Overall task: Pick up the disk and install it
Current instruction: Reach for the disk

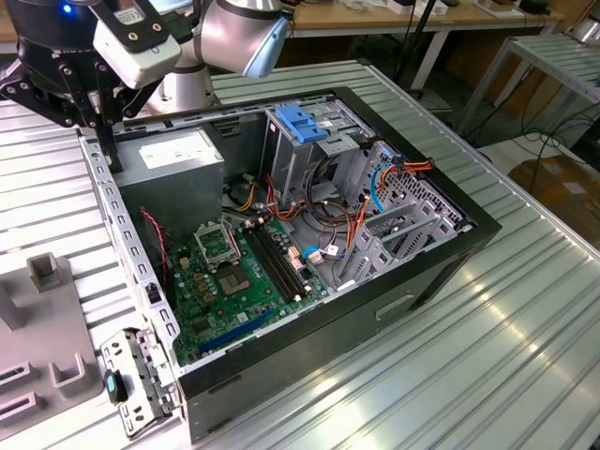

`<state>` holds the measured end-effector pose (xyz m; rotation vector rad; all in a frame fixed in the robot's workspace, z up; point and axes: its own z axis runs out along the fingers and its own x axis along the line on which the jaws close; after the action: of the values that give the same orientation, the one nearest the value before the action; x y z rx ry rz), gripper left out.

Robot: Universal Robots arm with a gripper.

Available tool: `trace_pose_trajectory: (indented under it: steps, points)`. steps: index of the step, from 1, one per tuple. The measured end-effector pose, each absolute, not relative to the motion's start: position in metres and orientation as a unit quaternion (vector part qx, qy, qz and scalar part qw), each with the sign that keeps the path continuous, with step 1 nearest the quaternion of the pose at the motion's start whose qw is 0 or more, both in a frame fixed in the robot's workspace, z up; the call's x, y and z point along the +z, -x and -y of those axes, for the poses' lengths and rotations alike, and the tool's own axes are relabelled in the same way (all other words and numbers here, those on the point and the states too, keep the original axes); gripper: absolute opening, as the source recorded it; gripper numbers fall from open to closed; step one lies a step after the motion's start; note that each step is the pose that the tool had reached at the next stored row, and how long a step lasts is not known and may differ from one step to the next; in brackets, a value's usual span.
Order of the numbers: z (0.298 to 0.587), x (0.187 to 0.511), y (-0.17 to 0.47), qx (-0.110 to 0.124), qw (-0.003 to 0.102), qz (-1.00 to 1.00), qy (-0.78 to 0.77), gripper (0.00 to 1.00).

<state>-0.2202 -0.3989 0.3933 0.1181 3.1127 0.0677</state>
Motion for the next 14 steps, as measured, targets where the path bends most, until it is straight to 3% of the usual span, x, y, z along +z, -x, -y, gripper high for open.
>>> trace_pose_trajectory:
  steps: [14]
  points:
    - [0.3989,0.3933,0.2305,0.022,0.013,-0.999,-0.038,0.11]
